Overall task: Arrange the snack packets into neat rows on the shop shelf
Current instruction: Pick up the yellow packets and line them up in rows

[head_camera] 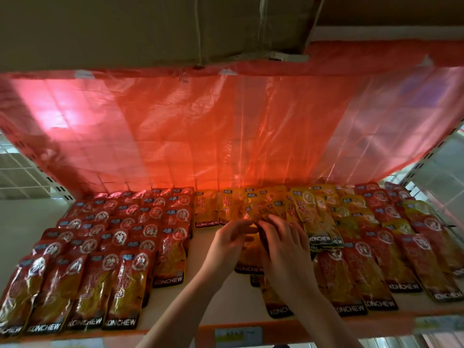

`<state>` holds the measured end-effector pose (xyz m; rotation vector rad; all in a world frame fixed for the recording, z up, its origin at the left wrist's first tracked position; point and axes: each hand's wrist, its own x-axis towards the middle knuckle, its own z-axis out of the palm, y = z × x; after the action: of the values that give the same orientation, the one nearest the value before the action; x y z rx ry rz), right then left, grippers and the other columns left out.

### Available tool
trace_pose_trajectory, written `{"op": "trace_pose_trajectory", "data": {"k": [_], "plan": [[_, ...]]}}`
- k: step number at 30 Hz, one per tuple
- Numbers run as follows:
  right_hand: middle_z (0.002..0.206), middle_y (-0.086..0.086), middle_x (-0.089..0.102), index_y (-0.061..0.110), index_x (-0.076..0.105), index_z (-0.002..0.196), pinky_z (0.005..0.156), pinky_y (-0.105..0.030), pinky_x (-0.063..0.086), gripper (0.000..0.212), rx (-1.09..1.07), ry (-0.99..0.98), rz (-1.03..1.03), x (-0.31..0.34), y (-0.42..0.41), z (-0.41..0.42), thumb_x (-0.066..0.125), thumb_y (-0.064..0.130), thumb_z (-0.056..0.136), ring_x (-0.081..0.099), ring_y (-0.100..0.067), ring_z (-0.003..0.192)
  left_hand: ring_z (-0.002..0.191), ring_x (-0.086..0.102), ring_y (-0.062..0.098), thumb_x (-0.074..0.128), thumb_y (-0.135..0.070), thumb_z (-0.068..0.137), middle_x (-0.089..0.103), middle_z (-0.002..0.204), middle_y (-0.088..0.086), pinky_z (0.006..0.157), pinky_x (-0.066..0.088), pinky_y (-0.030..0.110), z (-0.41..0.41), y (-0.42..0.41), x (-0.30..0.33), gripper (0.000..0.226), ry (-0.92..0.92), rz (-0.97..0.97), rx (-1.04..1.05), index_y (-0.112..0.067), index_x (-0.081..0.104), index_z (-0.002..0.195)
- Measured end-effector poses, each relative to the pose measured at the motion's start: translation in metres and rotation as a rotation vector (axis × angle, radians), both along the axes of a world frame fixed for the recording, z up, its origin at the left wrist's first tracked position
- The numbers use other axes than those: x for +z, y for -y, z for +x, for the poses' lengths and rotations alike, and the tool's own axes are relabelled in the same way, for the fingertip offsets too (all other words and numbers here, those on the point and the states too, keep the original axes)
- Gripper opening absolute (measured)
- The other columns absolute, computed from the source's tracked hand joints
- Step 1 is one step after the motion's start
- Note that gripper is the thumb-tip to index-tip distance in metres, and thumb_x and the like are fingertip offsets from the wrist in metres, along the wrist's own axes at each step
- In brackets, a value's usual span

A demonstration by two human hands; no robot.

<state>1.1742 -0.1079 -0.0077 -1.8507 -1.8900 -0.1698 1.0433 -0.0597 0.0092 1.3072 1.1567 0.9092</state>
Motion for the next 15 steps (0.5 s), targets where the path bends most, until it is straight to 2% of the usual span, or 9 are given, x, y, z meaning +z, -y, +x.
{"op": "trace_pose_trajectory", "data": {"k": [3, 5, 6, 9, 11, 15], "plan": [[0.12, -0.004, 0.059, 0.015, 0.061, 0.116, 0.102, -0.045, 0.036, 0.034, -0.025, -0.083, 0.078, -0.001, -0.003, -0.002, 0.066, 0.018, 0.083, 0.055, -0.024, 0.113, 0.083, 0.065, 0.02, 0.043, 0.01, 0.087, 0.068, 0.088, 0.001, 0.065, 0.051, 0.022, -0.007, -0.005, -0.007, 0.032, -0.171, 0.022, 0.074, -0.01, 0.065, 0.101], [0.115, -0.003, 0.062, 0.014, 0.064, 0.111, 0.099, -0.045, 0.041, 0.039, -0.044, -0.144, 0.114, 0.0, -0.005, -0.001, 0.075, 0.008, 0.074, 0.059, -0.024, 0.109, 0.08, 0.062, 0.012, 0.045, 0.007, 0.087, 0.066, 0.091, -0.001, 0.057, 0.049, 0.012, -0.011, -0.008, -0.014, 0.03, -0.304, 0.021, 0.104, -0.011, 0.063, 0.103], [0.113, -0.002, 0.063, 0.013, 0.065, 0.109, 0.097, -0.045, 0.044, 0.04, -0.047, -0.168, 0.125, 0.001, -0.006, 0.0, 0.077, 0.005, 0.071, 0.06, -0.023, 0.108, 0.079, 0.062, 0.009, 0.046, 0.005, 0.088, 0.065, 0.094, 0.0, 0.057, 0.049, 0.012, -0.012, -0.009, -0.017, 0.029, -0.355, 0.014, 0.101, -0.012, 0.063, 0.105], [0.112, 0.0, 0.064, 0.014, 0.065, 0.108, 0.094, -0.042, 0.045, 0.04, -0.042, -0.216, 0.12, 0.004, -0.008, 0.003, 0.076, 0.004, 0.072, 0.06, -0.021, 0.107, 0.088, 0.061, 0.016, 0.05, -0.003, 0.09, 0.063, 0.105, 0.004, 0.07, 0.056, 0.028, -0.01, -0.01, -0.025, 0.028, -0.476, -0.004, 0.093, -0.013, 0.058, 0.114], [0.111, 0.001, 0.064, 0.014, 0.065, 0.108, 0.093, -0.042, 0.046, 0.04, -0.042, -0.228, 0.121, 0.004, -0.008, 0.003, 0.077, 0.004, 0.072, 0.06, -0.02, 0.107, 0.097, 0.058, 0.021, 0.052, -0.009, 0.089, 0.059, 0.11, 0.005, 0.081, 0.054, 0.04, -0.006, -0.01, -0.028, 0.03, -0.532, 0.003, 0.133, -0.014, 0.054, 0.119], [0.111, 0.001, 0.063, 0.014, 0.064, 0.109, 0.093, -0.043, 0.047, 0.041, -0.053, -0.238, 0.141, 0.001, -0.008, 0.001, 0.077, 0.005, 0.071, 0.06, -0.02, 0.107, 0.095, 0.058, 0.023, 0.051, -0.011, 0.087, 0.058, 0.108, 0.005, 0.081, 0.053, 0.046, 0.0, -0.012, -0.023, 0.029, -0.507, -0.066, 0.184, -0.015, 0.049, 0.116]]}}
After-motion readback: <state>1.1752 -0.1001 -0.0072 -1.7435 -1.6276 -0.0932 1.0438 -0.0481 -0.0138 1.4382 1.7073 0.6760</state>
